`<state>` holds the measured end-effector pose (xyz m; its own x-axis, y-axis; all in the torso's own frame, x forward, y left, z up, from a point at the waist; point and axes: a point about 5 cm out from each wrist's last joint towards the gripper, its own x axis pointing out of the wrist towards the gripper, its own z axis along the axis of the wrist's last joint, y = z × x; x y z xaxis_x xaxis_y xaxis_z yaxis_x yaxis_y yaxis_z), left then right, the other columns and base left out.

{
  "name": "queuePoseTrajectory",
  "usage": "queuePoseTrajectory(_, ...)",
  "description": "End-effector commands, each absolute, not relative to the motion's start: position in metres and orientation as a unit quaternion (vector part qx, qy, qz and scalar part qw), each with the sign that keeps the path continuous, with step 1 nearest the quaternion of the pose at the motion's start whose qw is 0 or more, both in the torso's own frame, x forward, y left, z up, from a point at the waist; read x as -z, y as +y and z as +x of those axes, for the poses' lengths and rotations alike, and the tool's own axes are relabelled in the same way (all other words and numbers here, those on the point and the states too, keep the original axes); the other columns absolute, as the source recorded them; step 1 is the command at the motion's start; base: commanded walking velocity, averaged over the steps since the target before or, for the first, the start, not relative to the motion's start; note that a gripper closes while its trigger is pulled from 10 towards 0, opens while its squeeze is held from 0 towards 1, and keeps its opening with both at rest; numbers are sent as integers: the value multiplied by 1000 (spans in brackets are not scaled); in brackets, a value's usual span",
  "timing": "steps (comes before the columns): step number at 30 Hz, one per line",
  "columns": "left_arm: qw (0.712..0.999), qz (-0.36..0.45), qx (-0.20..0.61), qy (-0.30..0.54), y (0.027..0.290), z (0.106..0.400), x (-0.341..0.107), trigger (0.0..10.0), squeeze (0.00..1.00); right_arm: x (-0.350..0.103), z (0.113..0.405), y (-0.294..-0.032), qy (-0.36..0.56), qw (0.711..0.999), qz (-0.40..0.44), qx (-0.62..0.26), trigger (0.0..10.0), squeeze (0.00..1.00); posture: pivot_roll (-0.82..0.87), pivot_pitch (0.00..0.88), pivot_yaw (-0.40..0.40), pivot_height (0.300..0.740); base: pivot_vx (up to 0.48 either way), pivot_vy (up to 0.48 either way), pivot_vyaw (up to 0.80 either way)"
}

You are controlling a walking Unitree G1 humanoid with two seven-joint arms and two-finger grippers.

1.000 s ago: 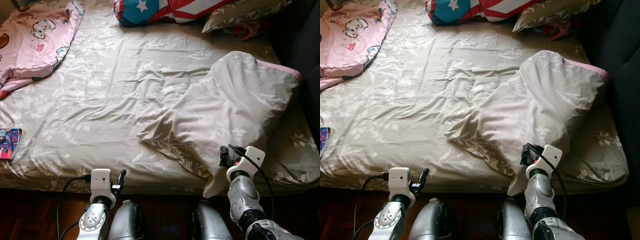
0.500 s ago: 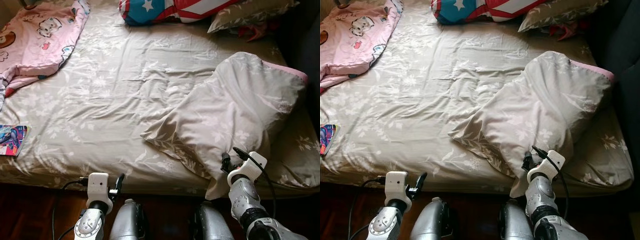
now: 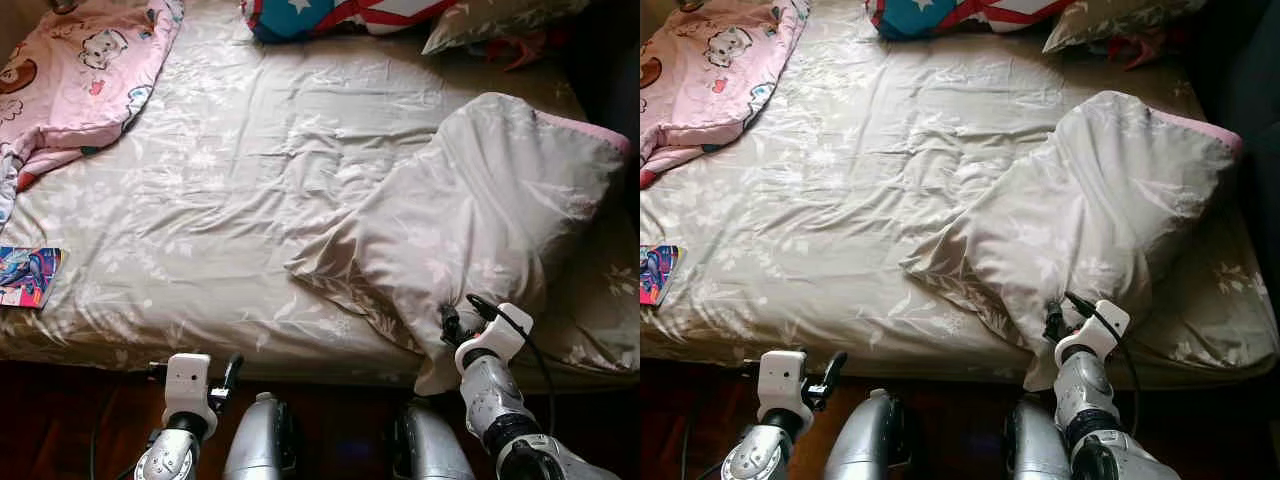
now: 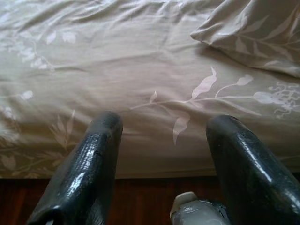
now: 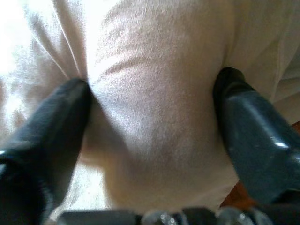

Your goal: Clean up the room

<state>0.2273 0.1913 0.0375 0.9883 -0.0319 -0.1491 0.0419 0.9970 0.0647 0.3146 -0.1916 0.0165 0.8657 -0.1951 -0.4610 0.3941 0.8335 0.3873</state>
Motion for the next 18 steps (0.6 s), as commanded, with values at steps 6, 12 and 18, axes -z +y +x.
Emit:
queuePoseTrajectory(6,994,40,19,98,192,213,-36,10000,0,7,297,-173,275,920,245,137,0,0,86,402,130,646,0,0,0)
queuePoseTrajectory(12,994,44,21,100,189,211,-37,10000,0,5,299,-171,268,924,239,129,0,0,81,409,124,646,0,0,0)
queuePoseTrajectory(18,993,48,24,101,187,212,-38,10000,0,1,303,-167,261,927,238,122,0,0,73,404,114,646,0,0,0)
